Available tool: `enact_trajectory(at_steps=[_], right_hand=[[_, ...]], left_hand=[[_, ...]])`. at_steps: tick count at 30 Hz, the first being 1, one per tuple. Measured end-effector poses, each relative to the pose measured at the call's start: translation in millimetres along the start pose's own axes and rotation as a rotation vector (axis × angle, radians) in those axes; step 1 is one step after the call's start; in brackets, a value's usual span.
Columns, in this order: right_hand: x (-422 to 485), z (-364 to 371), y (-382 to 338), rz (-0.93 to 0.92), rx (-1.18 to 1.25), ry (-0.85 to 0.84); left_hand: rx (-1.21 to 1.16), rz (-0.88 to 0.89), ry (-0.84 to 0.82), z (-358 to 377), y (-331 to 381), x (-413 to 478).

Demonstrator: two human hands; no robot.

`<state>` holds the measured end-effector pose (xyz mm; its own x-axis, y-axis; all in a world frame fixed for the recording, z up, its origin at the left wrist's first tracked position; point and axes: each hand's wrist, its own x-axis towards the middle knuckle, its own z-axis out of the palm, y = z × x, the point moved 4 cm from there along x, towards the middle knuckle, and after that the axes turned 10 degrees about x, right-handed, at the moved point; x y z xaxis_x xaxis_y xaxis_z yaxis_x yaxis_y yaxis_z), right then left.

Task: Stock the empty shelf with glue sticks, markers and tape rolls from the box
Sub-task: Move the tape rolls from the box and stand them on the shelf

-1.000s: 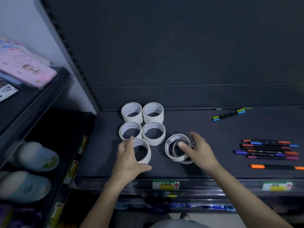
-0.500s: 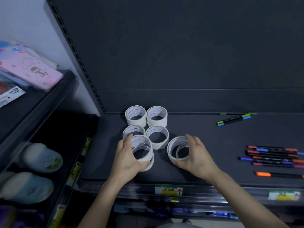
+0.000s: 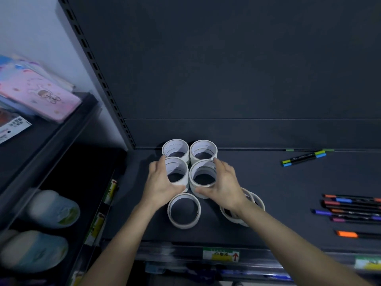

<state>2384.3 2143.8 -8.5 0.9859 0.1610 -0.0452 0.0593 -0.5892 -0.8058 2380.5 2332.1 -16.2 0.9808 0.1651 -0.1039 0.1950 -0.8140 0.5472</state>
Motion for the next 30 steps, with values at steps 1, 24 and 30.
enact_trajectory(at_steps=[1, 24, 30], right_hand=[[0.4, 3.0, 1.7, 0.007, 0.005, -0.004], [-3.6, -10.7, 12.8, 0.087, -0.124, -0.121], [-39.2, -35.1, 49.0, 0.216, -0.369, -0.19]], left_hand=[[-0.002, 0.002, -0.001, 1.0, -0.6, 0.8], [-0.016, 0.02, 0.027, -1.5, -5.4, 3.1], [-0.049, 0.091, 0.149, -5.2, -0.1, -25.5]])
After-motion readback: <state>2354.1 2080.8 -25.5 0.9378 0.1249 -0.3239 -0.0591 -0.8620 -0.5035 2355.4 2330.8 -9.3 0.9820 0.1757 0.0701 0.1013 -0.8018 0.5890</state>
